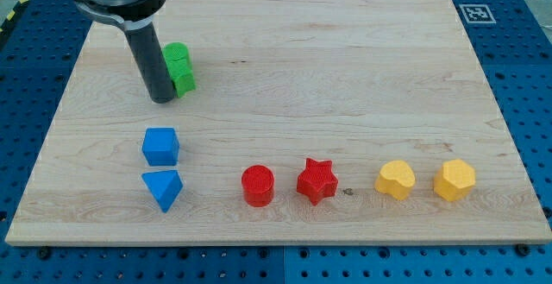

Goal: Add the blue cube and red star to their respective color blocks

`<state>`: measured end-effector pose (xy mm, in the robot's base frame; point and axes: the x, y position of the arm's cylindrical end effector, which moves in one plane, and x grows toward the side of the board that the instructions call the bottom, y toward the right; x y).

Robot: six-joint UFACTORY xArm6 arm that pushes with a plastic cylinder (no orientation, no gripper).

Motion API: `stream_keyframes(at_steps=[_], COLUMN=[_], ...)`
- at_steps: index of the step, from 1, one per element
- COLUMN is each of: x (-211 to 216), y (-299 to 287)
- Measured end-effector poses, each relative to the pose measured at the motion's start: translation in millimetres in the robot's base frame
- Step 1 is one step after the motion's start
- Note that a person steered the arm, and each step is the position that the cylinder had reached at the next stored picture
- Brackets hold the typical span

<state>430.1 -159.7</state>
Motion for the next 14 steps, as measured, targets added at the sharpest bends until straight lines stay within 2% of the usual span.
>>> stream_keyframes(at_steps=[2, 3, 6, 8, 12, 14], x=[74, 88, 94, 96, 152, 162], y=[3, 15, 104, 93, 93, 116])
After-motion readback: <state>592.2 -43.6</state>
